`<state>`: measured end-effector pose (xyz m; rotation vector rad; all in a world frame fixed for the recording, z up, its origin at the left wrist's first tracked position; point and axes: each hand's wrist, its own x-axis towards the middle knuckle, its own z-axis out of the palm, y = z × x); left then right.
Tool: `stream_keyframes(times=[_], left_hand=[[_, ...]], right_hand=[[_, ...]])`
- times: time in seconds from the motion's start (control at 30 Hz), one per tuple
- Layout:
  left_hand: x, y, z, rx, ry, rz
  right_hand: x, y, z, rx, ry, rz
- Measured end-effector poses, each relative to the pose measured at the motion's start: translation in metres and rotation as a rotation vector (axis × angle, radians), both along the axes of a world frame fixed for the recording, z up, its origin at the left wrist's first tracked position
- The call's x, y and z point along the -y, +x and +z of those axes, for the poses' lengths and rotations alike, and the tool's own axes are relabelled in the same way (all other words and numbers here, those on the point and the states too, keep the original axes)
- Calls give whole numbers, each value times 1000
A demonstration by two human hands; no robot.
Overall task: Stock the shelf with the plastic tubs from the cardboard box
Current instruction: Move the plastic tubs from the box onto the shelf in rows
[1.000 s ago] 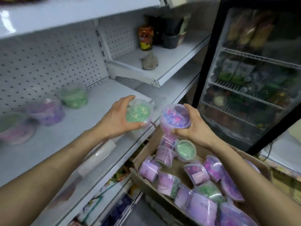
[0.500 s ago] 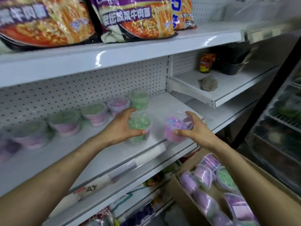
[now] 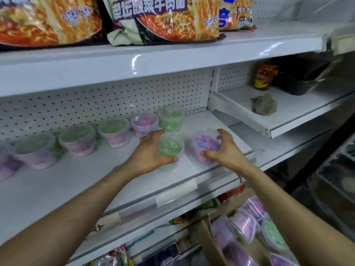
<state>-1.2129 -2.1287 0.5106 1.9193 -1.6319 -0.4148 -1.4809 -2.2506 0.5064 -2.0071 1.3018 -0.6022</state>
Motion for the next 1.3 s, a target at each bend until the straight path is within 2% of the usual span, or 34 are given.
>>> stream_keyframes(times=[0.37, 0.5, 0.9, 1.13, 1.3], left_hand=[[16, -12, -31, -75, 30, 123], [16, -16, -32, 16, 59, 152], [38, -30, -12, 55, -49, 170], [35, -31, -15, 52, -56, 214], [34, -27, -13, 58, -75, 241]], right_hand=[[34, -13, -18, -27, 5, 119], [44, -6, -15, -23, -29, 157], [131, 36, 2, 84, -55, 104], [176, 72, -4, 6, -26, 90], [191, 92, -7, 20, -13, 82]])
